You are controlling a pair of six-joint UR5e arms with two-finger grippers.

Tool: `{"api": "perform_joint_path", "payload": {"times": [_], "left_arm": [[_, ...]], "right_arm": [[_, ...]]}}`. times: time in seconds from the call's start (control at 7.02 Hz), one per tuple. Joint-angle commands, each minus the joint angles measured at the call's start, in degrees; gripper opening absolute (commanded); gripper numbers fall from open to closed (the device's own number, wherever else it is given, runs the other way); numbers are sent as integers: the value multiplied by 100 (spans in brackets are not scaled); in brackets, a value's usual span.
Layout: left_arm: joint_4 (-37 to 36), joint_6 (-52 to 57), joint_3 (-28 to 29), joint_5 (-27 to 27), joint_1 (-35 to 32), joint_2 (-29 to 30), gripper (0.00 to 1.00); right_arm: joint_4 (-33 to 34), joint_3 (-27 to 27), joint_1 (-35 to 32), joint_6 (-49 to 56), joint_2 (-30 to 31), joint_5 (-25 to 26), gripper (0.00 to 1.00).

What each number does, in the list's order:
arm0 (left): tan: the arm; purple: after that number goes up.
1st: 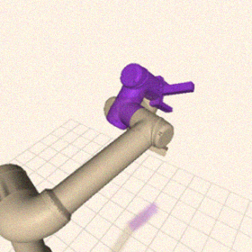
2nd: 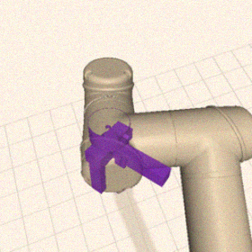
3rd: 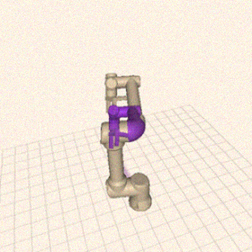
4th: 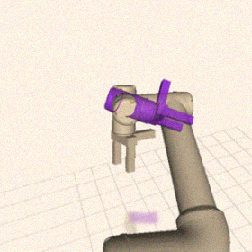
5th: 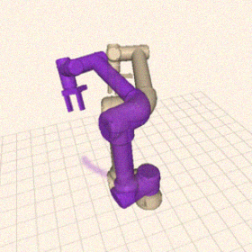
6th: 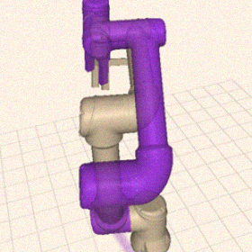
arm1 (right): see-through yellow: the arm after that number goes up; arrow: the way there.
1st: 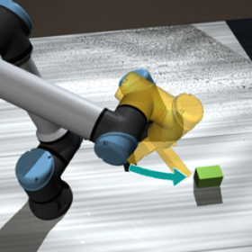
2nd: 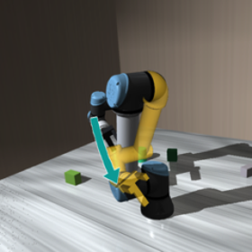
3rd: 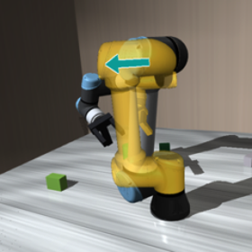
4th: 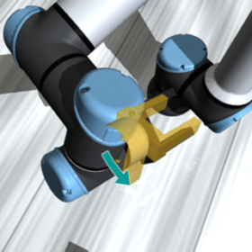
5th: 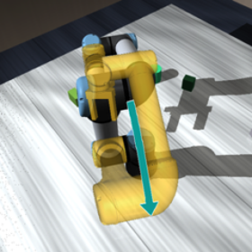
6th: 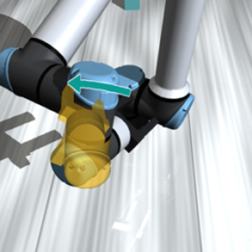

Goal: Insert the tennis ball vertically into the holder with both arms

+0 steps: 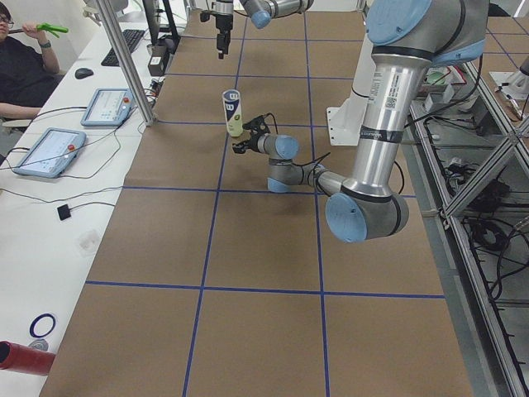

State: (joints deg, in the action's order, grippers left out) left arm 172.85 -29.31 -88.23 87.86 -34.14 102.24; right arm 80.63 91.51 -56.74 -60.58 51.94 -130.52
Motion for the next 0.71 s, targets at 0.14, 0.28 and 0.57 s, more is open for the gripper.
{"api": "perform_joint_path", "payload": {"times": [0.14,0.28,0.57], "left_arm": [[-4154,-154,-1395,3566,-2526,-66,99],[-5425,186,-1416,4459,-2831,197,99],[-5622,705,-1172,3911,-3340,-1,99]], "right_arm": [[748,-63,-844,2751,833,9,99],[1048,-72,-1143,3615,1061,9,99],[1086,-107,-1557,4735,1684,9,99]]}}
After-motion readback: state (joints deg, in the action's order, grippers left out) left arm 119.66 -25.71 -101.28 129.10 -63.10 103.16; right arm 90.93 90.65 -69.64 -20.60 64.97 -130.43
